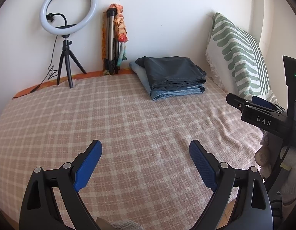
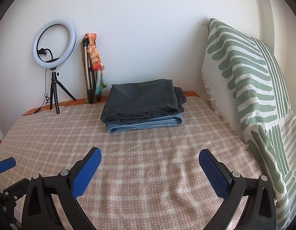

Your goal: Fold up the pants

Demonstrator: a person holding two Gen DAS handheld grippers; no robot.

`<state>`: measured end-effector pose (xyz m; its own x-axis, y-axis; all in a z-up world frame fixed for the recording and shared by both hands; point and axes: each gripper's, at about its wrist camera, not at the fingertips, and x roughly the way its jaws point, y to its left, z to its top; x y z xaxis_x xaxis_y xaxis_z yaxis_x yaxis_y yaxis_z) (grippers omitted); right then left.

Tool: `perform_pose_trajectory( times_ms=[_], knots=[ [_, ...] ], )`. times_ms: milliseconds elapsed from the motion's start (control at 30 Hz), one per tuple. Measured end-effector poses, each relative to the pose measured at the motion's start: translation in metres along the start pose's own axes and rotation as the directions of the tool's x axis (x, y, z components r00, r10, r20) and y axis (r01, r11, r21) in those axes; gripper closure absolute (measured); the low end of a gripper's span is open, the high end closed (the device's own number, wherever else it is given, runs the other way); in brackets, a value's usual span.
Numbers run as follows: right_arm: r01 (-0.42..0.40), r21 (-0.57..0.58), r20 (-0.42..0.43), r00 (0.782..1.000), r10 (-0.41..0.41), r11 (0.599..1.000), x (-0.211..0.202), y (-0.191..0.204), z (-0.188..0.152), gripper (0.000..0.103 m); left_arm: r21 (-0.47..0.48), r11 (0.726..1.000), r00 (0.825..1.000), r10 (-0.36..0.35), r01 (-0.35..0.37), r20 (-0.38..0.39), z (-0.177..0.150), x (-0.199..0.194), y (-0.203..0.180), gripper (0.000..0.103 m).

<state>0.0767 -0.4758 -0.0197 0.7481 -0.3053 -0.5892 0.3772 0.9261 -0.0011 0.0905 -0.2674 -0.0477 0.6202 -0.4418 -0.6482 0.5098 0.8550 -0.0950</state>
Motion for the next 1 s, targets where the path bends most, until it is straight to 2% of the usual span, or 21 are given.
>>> perform_pose_trajectory(
  times_ms=[1000],
  knots=[
    [-0.004, 0.0, -0.003, 1.0, 0.004, 1.0, -0.0003, 0.001, 0.0006, 0.0, 0.0, 1.0, 1.0, 0.012, -0.012, 0.016, 0.0019, -0.0037, -0.0012, 0.01]
  ],
)
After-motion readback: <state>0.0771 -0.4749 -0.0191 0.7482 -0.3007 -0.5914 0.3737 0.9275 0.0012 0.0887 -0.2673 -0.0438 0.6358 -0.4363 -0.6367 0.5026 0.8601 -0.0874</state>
